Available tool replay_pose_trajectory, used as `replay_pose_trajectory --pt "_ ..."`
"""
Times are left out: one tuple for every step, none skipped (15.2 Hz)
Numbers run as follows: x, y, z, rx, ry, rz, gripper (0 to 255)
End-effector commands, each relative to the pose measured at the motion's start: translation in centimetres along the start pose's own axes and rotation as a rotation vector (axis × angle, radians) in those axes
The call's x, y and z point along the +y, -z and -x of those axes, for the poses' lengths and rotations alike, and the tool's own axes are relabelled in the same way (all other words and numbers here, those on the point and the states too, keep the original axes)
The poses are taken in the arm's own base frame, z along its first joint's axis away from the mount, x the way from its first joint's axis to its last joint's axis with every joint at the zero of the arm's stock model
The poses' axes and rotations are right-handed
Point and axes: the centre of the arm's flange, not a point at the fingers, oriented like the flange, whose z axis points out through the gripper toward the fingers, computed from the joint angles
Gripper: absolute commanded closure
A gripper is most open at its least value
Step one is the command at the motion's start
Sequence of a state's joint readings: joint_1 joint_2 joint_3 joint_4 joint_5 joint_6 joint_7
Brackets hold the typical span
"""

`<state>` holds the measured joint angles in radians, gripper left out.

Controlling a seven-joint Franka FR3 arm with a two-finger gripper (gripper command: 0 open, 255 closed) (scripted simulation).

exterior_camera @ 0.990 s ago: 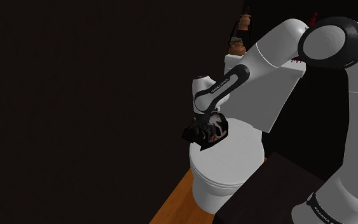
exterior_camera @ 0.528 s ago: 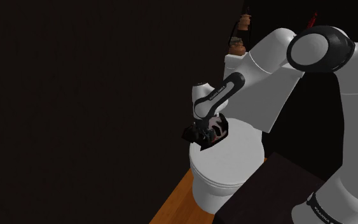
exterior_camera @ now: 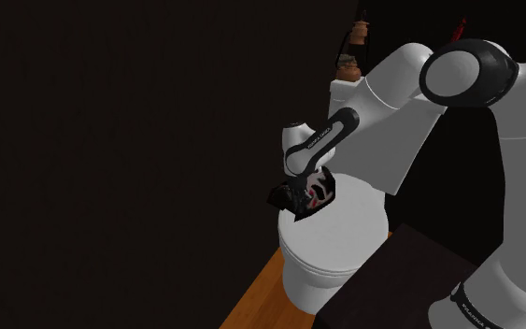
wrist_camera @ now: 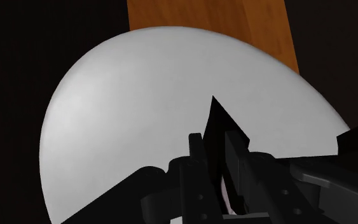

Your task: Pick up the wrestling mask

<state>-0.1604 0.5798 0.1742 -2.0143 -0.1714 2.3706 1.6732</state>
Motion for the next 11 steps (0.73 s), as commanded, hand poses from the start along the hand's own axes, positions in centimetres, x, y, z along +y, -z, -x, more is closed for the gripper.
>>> replay_pose_trajectory --pt "0.0 0.0 -0.1 0.0 -0.001 0.0 255" --pt "0.0 0.0 0.0 0.0 -0.001 0.0 255" --pt "-0.1 0.0 0.1 0.0 -0.001 0.0 255" --pt "0.1 0.5 0.1 0.0 -0.001 0.0 255" --pt "0.2 1.0 0.1 0.0 -0.001 0.0 255" --pt "0.3 1.5 0.1 0.0 -0.001 0.0 255" --pt "0.4 2.1 0.0 0.0 -0.001 0.0 255" --pt "0.5 2.6 0.0 0.0 -0.001 0.0 255" --pt "0.6 3.1 0.0 0.0 -0.001 0.0 255" --pt "0.7 3.6 0.0 0.0 -0.001 0.0 255" --pt "0.8 4.1 0.0 0.0 -0.001 0.0 255"
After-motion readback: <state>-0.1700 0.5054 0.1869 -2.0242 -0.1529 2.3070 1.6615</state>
